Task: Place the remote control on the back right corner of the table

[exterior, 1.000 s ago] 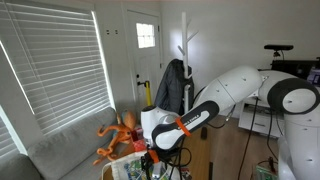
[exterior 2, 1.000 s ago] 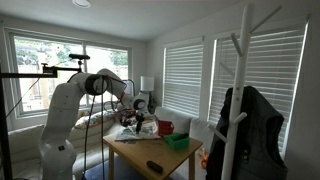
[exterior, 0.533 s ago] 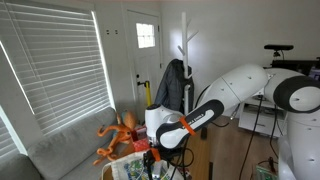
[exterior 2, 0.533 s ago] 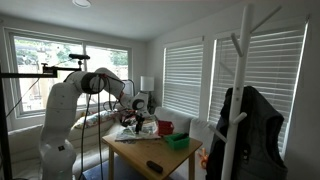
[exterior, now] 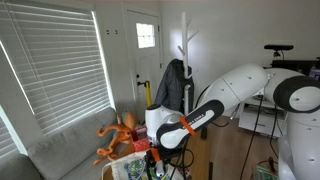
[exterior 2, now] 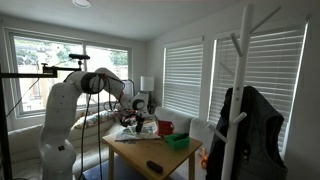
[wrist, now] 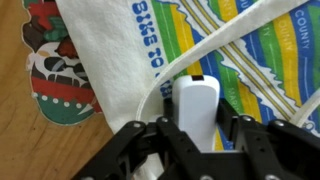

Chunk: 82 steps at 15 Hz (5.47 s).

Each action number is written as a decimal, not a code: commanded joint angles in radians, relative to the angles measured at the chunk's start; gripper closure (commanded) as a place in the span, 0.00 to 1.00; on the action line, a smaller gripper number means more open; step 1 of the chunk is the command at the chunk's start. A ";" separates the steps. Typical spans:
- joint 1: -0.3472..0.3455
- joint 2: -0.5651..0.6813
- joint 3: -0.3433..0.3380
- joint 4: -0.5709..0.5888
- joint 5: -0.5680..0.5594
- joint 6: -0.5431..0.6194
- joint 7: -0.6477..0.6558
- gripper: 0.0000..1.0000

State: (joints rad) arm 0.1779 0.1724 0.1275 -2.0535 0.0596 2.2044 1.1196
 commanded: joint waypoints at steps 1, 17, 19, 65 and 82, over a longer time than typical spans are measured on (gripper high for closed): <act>0.014 -0.054 -0.014 -0.031 -0.048 0.007 0.064 0.79; -0.028 -0.220 0.017 -0.088 0.016 -0.070 0.141 0.79; -0.033 -0.220 0.022 -0.080 -0.015 -0.082 0.138 0.54; -0.411 -0.350 -0.285 -0.370 0.074 0.170 -0.305 0.79; -0.403 -0.261 -0.299 -0.324 0.096 0.142 -0.250 0.78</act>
State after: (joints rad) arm -0.2315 -0.1027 -0.1688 -2.4018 0.1244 2.3678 0.8548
